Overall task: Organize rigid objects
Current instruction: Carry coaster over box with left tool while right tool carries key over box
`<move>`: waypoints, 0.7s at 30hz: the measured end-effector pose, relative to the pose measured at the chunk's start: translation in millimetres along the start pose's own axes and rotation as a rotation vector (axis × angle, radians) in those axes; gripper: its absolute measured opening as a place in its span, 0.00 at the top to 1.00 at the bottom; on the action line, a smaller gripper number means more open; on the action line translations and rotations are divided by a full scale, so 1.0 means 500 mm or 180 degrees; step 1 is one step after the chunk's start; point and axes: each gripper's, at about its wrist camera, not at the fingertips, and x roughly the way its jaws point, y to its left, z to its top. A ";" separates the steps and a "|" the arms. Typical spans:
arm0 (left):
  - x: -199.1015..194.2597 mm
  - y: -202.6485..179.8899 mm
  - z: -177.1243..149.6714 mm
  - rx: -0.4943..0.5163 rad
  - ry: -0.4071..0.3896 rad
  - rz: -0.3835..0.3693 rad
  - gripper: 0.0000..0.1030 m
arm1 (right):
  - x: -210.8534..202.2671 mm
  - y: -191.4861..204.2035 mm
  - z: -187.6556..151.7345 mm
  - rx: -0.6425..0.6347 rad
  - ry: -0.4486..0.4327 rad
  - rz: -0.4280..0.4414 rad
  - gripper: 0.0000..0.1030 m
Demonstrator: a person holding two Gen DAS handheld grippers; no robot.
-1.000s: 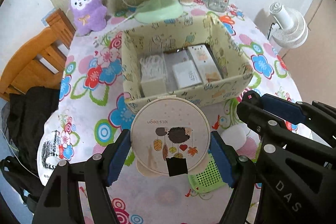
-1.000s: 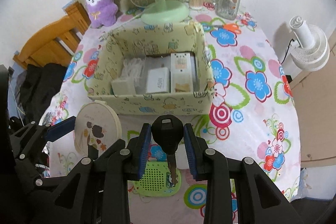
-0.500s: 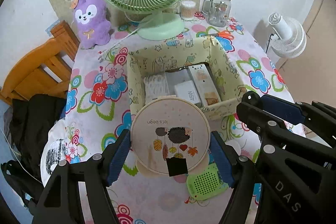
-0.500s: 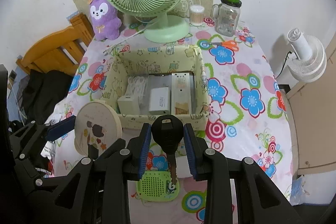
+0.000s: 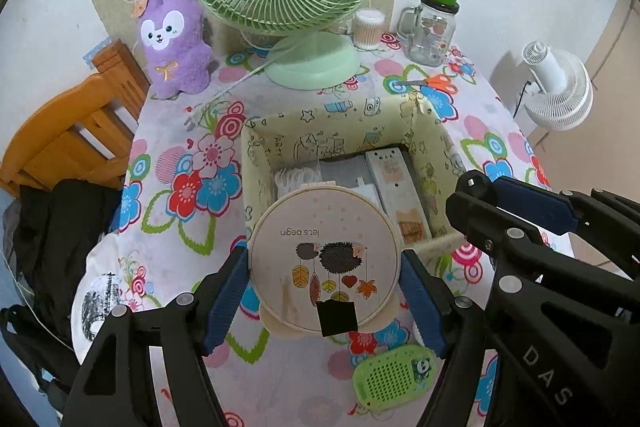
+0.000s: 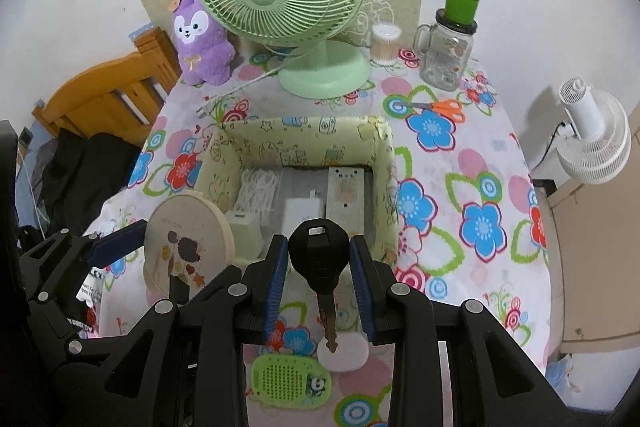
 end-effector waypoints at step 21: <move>0.132 0.029 0.068 -0.0169 0.0297 -0.0026 0.26 | 0.154 -0.014 0.117 0.0003 0.0126 0.0248 0.66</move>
